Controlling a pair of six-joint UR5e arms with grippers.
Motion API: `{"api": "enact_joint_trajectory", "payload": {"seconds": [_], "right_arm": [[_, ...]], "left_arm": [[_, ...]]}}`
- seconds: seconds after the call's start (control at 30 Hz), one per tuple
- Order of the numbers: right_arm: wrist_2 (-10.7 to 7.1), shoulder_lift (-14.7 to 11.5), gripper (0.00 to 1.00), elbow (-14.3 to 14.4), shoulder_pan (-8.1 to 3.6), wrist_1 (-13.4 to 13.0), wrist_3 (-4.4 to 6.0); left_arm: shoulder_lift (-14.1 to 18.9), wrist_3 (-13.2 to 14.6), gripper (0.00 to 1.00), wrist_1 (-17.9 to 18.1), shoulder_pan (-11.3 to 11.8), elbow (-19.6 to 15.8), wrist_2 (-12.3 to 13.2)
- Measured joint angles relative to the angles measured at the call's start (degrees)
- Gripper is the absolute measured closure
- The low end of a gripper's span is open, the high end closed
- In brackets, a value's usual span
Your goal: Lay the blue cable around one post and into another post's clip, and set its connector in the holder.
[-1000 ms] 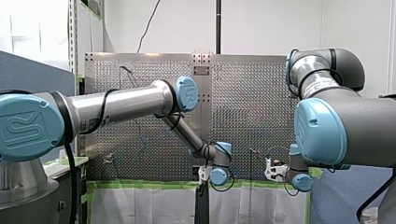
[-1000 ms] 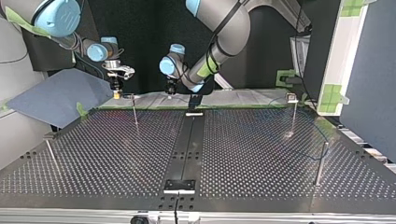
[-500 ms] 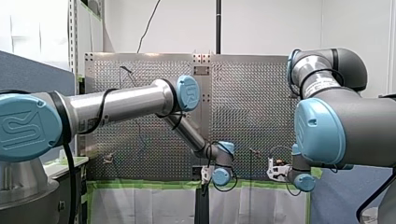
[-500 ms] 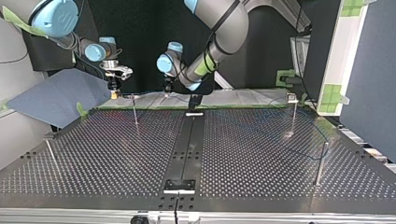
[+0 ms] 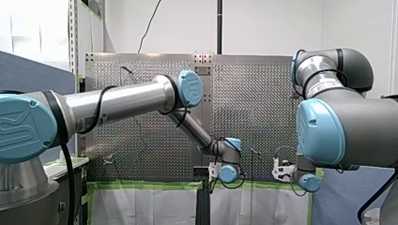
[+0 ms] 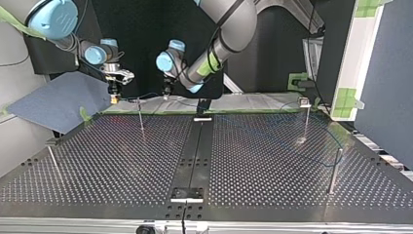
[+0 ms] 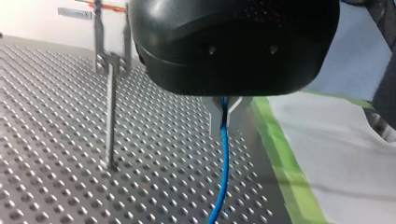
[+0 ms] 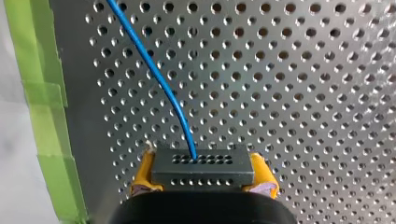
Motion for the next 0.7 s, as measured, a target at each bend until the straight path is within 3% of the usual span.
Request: {"api": "enact_joint_trajectory", "payload": {"seconds": [0.5, 0.7], "right_arm": [[-0.15, 0.0, 0.92, -0.8, -1.82, 0.3, -0.50], [-0.68, -0.1, 0.92, -1.5, -2.14, 1.2, -1.53]], "left_arm": [[0.4, 1.5, 0.95, -0.4, -2.3, 0.2, -0.3], [1.8, 2.2, 0.95, -0.8, -3.3, 0.8, -0.2]]}}
